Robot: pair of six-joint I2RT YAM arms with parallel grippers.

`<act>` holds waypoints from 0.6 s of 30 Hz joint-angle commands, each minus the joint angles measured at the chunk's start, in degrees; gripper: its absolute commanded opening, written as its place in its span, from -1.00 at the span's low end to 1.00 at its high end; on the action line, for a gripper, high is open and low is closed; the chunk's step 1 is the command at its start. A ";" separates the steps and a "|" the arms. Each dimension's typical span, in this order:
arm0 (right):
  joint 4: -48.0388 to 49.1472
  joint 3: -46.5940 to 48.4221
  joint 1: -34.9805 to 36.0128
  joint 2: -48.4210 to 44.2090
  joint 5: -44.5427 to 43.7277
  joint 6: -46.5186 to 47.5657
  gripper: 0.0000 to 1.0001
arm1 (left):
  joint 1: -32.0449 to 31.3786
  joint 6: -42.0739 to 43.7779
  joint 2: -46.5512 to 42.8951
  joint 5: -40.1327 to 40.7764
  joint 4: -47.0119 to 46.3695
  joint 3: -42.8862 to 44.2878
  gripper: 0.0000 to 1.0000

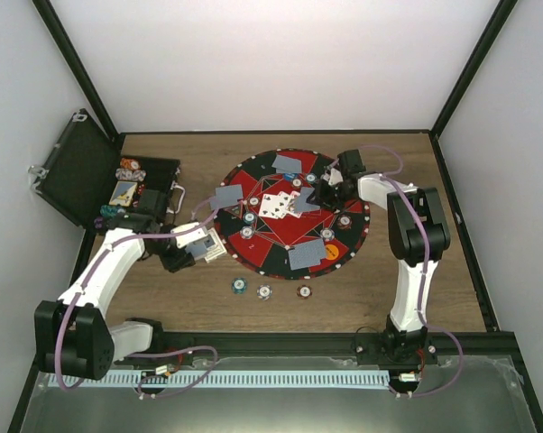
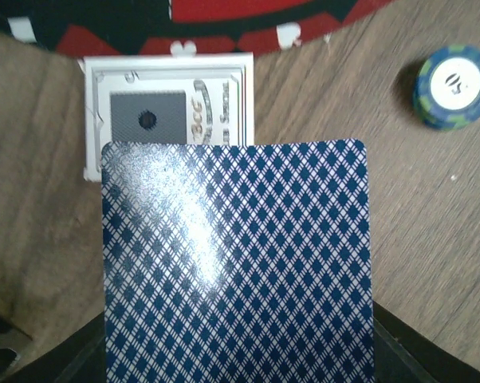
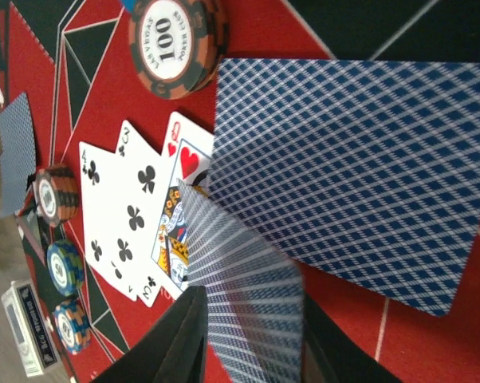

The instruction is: Distribute texas hold em gaming equipment

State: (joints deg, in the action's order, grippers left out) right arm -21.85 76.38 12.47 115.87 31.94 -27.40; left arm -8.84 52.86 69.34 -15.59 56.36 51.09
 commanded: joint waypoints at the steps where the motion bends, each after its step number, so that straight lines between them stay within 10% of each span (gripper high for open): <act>1: -2.68 0.81 -0.45 -1.42 -4.02 2.04 -0.29 | 1.87 3.14 -1.23 0.72 -3.75 -3.98 -0.84; 18: -7.97 -1.28 1.80 -18.15 -13.88 2.61 0.50 | 9.68 4.14 4.75 6.40 -21.02 -16.63 -0.81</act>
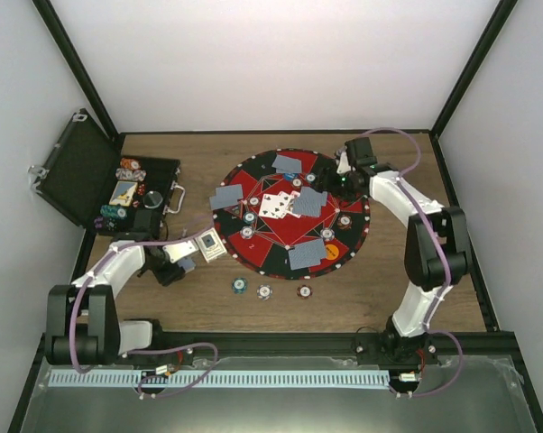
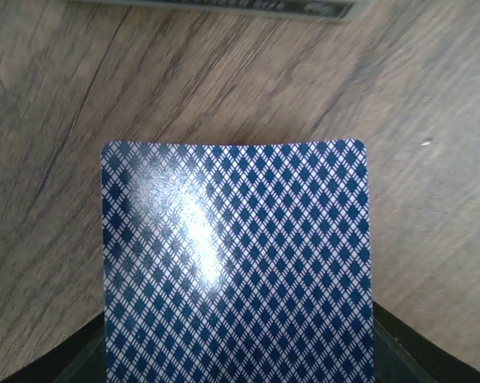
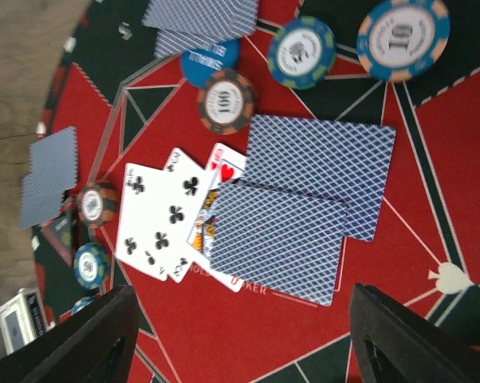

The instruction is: Distribute texas hold em gaming equipment

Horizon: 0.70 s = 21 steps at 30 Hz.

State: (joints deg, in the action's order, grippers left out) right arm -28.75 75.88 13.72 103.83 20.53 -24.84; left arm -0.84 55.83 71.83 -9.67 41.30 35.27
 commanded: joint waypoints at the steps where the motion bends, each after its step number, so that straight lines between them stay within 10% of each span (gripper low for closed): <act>1: -1.03 -1.21 0.62 -7.69 -2.58 -0.02 0.53 | 2.12 1.08 3.32 0.45 -6.64 -0.79 -0.81; 6: -1.28 -3.95 0.81 -14.37 -3.21 -0.10 0.63 | 2.75 -0.18 7.13 -0.02 -8.76 -0.53 -0.59; 14: -3.43 -6.48 0.83 -20.29 -7.51 0.77 0.85 | 2.67 -0.06 7.60 -6.60 -3.97 1.39 0.98; 21: -3.98 -6.97 0.71 -23.41 -13.46 0.20 1.00 | 2.69 -1.89 5.16 -8.46 1.73 7.26 1.00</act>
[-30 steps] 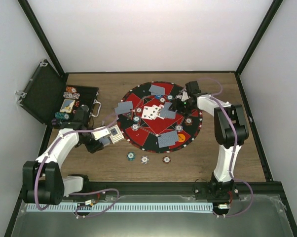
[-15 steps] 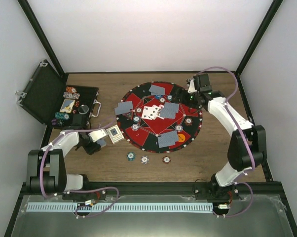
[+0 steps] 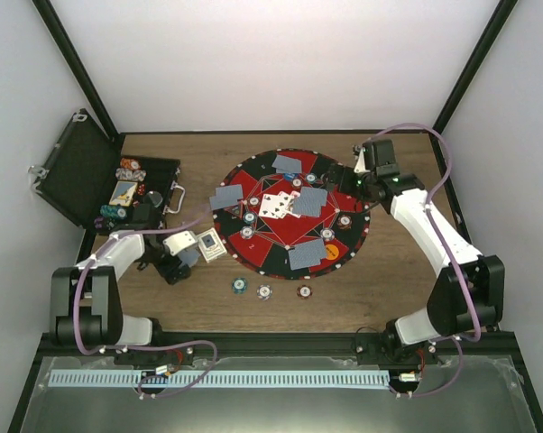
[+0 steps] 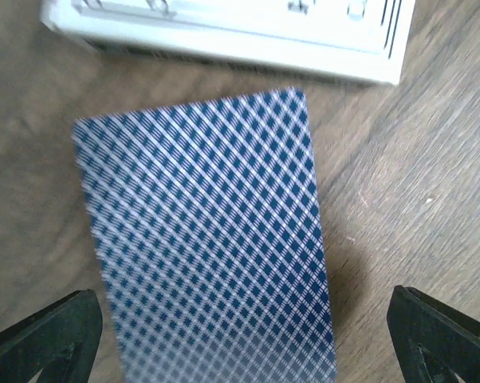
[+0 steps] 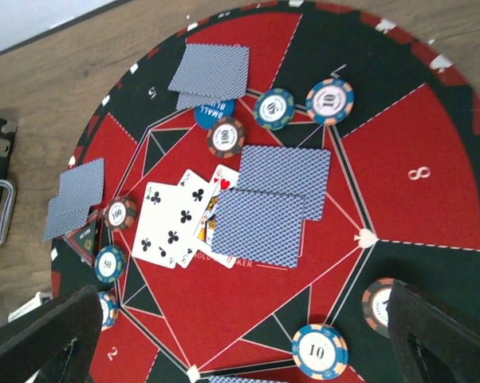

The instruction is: Distribute texas hold em gaming equipment

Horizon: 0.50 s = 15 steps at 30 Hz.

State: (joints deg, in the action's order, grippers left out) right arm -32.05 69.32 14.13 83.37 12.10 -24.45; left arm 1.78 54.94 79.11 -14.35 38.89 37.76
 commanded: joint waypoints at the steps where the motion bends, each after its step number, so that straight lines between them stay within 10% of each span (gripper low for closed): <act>1: 0.10 -0.87 0.37 -3.60 -5.96 -0.63 1.00 | 0.04 -1.85 -2.90 -5.45 5.10 6.54 1.00; 7: 5.53 -6.70 0.40 -9.46 -21.66 -4.56 1.00 | 0.00 -14.48 -8.02 -12.81 -1.59 12.37 1.00; 15: 36.31 -31.90 0.36 -18.93 -41.86 4.14 1.00 | 0.02 -42.09 -9.14 -3.98 -46.50 -3.15 1.00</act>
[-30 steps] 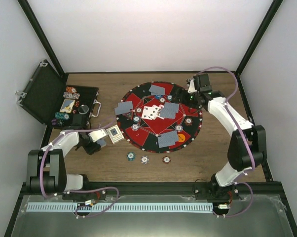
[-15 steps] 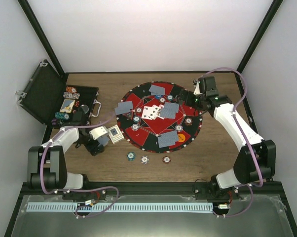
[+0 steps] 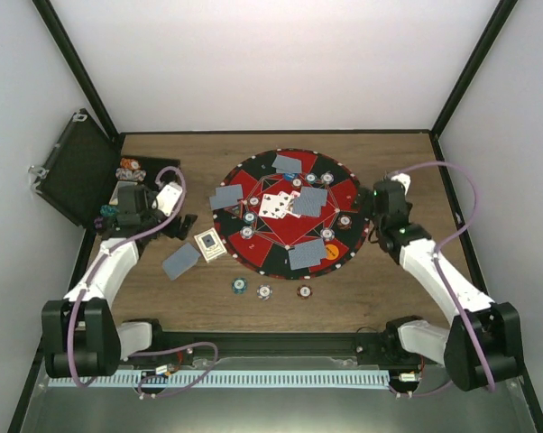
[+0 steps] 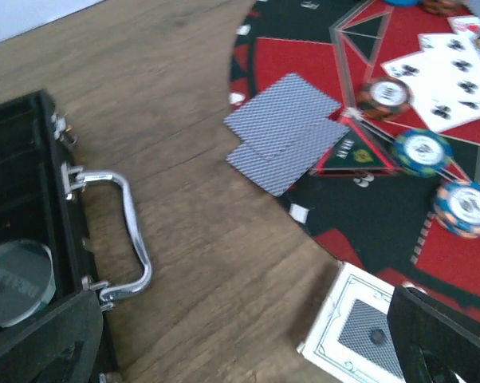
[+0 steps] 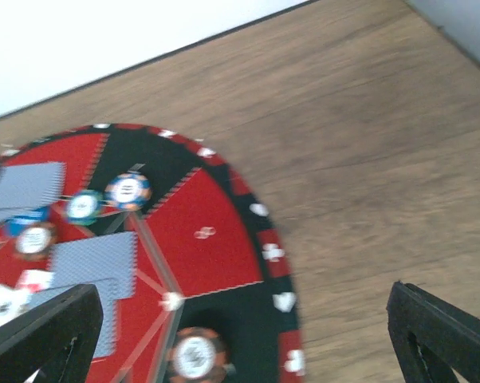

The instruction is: Distribute texas hold em gaming equipment

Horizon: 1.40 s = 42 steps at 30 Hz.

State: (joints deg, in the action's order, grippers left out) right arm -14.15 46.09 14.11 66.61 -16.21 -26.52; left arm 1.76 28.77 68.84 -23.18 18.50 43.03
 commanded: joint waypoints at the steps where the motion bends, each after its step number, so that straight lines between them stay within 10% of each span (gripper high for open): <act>1: 21.25 -10.11 0.31 -1.69 -15.68 7.14 1.00 | 0.05 -17.72 1.88 6.45 -31.16 -10.66 1.00; 7: 32.76 -14.57 -0.94 3.39 -24.60 10.01 1.00 | -0.06 -25.36 8.04 12.25 -60.07 -19.96 1.00; 19: 75.99 -29.08 -2.95 14.76 -12.49 25.28 1.00 | -1.59 -25.05 20.67 22.10 -96.77 -32.48 1.00; 24: 92.32 -34.51 -3.38 20.18 -6.21 27.85 1.00 | -1.90 -26.86 20.24 27.71 -100.30 -34.59 1.00; 29: 78.31 -28.95 -10.63 20.04 5.70 21.77 1.00 | -2.27 -28.61 20.16 32.82 -85.58 -27.01 1.00; 42: 79.59 -29.71 -11.27 19.44 6.89 21.43 1.00 | -2.21 -28.22 20.53 31.64 -86.62 -27.22 1.00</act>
State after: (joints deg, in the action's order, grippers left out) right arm 64.58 15.99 3.11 86.56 -10.02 -4.75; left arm -0.32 1.50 88.92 8.12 -67.20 15.75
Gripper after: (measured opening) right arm 0.998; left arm 0.999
